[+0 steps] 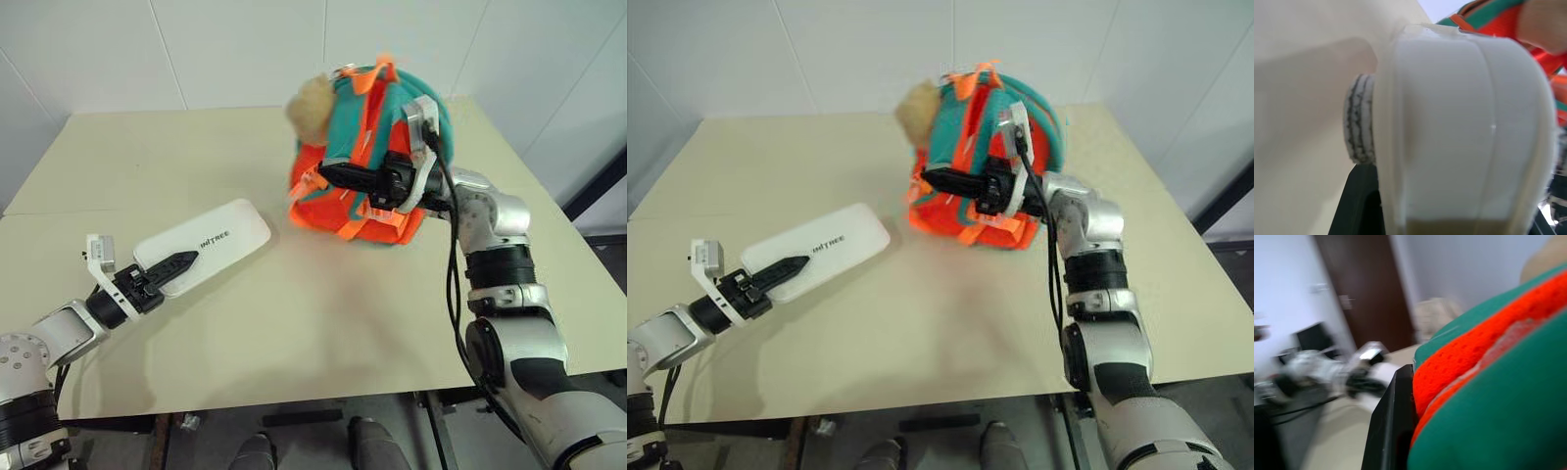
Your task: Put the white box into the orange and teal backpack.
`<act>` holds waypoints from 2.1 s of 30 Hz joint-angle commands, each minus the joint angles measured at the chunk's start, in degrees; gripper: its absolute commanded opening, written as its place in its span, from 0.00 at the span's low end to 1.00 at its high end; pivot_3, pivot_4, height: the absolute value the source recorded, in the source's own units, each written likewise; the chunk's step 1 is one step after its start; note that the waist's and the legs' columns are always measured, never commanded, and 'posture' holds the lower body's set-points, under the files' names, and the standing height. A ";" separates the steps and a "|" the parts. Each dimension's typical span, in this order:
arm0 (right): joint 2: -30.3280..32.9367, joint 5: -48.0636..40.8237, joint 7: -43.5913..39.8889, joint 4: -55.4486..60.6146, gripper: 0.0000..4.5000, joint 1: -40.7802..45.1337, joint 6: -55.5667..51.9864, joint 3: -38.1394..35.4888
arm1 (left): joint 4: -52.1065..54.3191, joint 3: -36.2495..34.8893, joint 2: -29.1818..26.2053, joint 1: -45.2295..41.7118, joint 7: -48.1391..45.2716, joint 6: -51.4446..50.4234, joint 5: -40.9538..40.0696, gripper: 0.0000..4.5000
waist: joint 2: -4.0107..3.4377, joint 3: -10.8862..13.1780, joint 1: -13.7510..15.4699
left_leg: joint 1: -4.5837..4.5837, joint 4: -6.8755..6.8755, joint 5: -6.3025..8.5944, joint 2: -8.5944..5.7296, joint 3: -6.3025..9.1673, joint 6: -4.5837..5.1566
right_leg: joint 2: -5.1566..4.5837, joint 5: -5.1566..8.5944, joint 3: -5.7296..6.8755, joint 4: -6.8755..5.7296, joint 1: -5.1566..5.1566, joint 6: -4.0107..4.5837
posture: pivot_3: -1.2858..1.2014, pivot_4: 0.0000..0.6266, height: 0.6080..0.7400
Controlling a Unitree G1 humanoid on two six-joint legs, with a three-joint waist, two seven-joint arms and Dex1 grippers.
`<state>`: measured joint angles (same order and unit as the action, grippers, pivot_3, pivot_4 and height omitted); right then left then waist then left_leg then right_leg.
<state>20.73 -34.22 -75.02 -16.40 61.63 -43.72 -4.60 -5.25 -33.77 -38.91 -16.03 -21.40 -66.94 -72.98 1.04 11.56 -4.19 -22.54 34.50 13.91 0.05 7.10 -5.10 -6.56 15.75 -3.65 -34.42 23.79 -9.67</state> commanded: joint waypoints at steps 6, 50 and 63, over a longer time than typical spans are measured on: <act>12.49 -16.59 -5.42 26.23 0.04 -10.89 -19.68 3.92 | 4.21 -2.62 -2.41 3.55 -7.42 3.99 1.66 0.31 | 0.03 -0.01 1.41 | 0.01 0.01 0.12 0.00 -0.04 0.13 | -0.02 0.07 0.02 0.29 0.00 0.06 | 0.52 0.24 1.00; 14.70 -9.64 -2.31 25.19 0.04 -21.53 -9.58 12.76 | -6.21 40.49 -12.27 -39.59 -52.02 42.39 47.70 0.31 | 0.09 0.02 2.73 | -0.14 0.55 0.27 -0.03 -0.02 0.23 | 0.04 -0.04 0.08 0.32 -0.22 -0.11 | 0.52 0.24 1.00; 14.03 -10.83 1.08 28.06 0.04 -23.01 -10.00 11.69 | -17.94 46.83 6.43 -48.65 -60.18 44.40 53.09 0.31 | 0.08 0.04 2.54 | -0.65 0.65 0.20 -0.03 -0.01 0.11 | 0.03 0.05 0.08 -0.01 0.23 -0.21 | 0.52 0.24 1.00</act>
<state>35.00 -43.47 -74.11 9.24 38.83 -53.85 8.53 -23.94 14.10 -33.36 -64.19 -80.42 -23.56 -19.52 1.12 11.60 -1.65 -23.19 35.16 14.11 0.01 7.10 -4.98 -6.53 15.80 -3.57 -34.43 24.02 -9.88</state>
